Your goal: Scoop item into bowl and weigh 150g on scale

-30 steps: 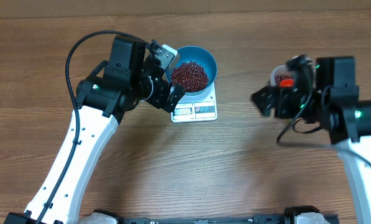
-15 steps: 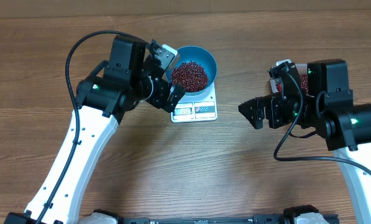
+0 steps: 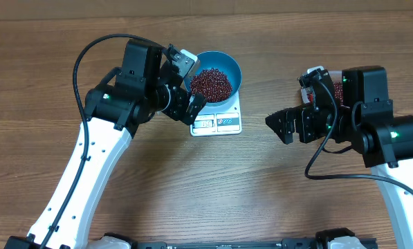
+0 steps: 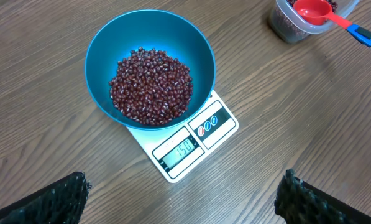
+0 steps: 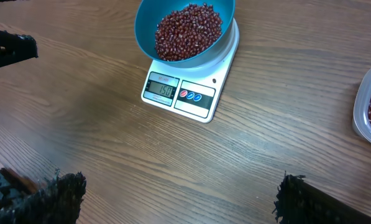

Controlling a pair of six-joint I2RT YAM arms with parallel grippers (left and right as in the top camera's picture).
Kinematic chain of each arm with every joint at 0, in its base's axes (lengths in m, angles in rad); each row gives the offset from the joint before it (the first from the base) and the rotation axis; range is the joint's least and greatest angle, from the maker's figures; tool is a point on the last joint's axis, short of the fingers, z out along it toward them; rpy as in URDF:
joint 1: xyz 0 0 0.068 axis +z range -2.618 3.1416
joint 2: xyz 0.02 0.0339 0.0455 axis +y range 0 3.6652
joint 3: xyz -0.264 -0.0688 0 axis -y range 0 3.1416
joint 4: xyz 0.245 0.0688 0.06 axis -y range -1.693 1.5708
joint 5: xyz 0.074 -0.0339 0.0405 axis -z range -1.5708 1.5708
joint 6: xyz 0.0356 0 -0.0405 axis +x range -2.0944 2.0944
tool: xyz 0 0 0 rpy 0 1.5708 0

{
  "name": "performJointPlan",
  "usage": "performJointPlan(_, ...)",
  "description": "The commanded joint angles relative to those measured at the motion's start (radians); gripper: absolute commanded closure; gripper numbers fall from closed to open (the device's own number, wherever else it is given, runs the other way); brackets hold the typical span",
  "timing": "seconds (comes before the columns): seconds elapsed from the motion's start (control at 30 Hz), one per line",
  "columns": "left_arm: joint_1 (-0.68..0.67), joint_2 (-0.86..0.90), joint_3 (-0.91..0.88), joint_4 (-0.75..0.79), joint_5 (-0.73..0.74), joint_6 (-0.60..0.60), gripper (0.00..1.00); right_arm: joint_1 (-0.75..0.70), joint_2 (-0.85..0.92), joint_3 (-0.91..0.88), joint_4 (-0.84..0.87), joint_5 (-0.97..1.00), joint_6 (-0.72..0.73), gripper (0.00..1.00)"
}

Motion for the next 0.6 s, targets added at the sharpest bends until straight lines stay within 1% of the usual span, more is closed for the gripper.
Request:
performJointPlan(0.0, -0.002, -0.023, 0.015, 0.001, 0.015, 0.019, 0.00, 0.000, -0.002, 0.019, 0.005, 0.043, -0.011, 0.00)
performJointPlan(0.13, -0.002, -0.023, 0.015, 0.001, 0.015, 0.019, 0.00, 0.000, -0.043, 0.002, 0.009, 0.117, -0.012, 0.00)
performJointPlan(0.23, -0.002, -0.023, 0.015, 0.001, 0.015, 0.019, 0.00, 0.000, -0.127, -0.066, 0.035, 0.146, -0.013, 0.00)
performJointPlan(0.37, -0.002, -0.023, 0.015, 0.001, 0.015, 0.019, 0.00, 0.000, -0.284, -0.230, 0.146, 0.145, -0.012, 0.00)
performJointPlan(0.57, -0.002, -0.023, 0.015, 0.001, 0.015, 0.019, 0.00, 0.000, -0.560, -0.541, 0.370, 0.145, -0.011, 0.00)
